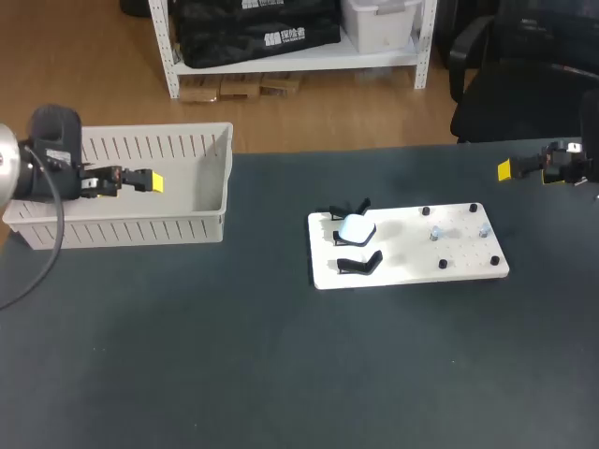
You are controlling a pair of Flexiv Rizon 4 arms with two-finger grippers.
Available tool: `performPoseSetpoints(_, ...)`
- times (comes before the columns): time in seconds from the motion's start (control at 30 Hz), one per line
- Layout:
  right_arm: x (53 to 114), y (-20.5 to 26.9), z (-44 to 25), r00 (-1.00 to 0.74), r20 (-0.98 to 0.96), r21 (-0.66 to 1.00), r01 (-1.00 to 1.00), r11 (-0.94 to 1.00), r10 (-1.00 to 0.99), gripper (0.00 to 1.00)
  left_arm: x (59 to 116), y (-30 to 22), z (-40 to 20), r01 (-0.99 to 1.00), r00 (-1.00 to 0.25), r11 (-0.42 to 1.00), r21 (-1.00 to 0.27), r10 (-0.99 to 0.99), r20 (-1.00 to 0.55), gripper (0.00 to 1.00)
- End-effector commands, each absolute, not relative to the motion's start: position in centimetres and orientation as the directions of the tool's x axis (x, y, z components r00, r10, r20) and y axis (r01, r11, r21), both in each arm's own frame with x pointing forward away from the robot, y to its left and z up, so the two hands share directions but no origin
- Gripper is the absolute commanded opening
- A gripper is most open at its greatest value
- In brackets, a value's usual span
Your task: Pick up each earbud case from the left stands, insert the matching earbuds, close the lid, and place the case in the box.
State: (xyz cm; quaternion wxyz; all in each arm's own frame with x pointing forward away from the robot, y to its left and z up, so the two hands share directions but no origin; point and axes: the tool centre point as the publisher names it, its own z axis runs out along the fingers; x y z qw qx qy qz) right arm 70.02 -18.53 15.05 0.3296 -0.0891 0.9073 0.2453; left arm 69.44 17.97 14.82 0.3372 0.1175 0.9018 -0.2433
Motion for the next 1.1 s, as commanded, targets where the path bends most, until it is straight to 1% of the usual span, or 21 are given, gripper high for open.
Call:
performPoseSetpoints(0.03, 70.1, -18.6, 15.0, -0.767, -0.642, 0.387, -0.325, 0.863, -0.001, 1.00, 69.9, 16.7, 15.2, 0.467, -0.708, 0.824, -0.319, 0.133, -0.694, 1.00)
performPoseSetpoints(0.17, 70.1, -18.6, 15.0, -0.767, -0.642, 0.387, -0.325, 0.863, -0.001, 1.00, 69.9, 14.9, 15.5, 0.581, -0.642, 0.770, -0.263, 0.235, -0.730, 1.00)
performPoseSetpoints(0.37, 70.1, -18.6, 15.0, -0.767, -0.642, 0.387, -0.325, 0.863, -0.001, 1.00, 69.8, 11.5, 15.9, 0.770, -0.462, 0.624, -0.133, 0.402, -0.791, 1.00)
performPoseSetpoints(0.57, 70.1, -18.6, 15.0, -0.767, -0.642, 0.387, -0.325, 0.863, -0.001, 1.00, 69.9, 8.9, 15.5, 0.871, -0.305, 0.490, -0.034, 0.485, -0.819, 1.00)
performPoseSetpoints(0.83, 70.1, -18.6, 15.0, -0.767, -0.642, 0.387, -0.325, 0.863, -0.001, 1.00, 70.0, 5.5, 14.0, 0.952, -0.133, 0.301, 0.046, 0.548, -0.826, 1.00)
performPoseSetpoints(1.1, 70.1, -18.6, 15.0, -0.767, -0.642, 0.387, -0.325, 0.863, -0.001, 1.00, 69.8, 1.7, 12.2, 0.989, -0.037, 0.140, 0.052, 0.565, -0.824, 1.00)
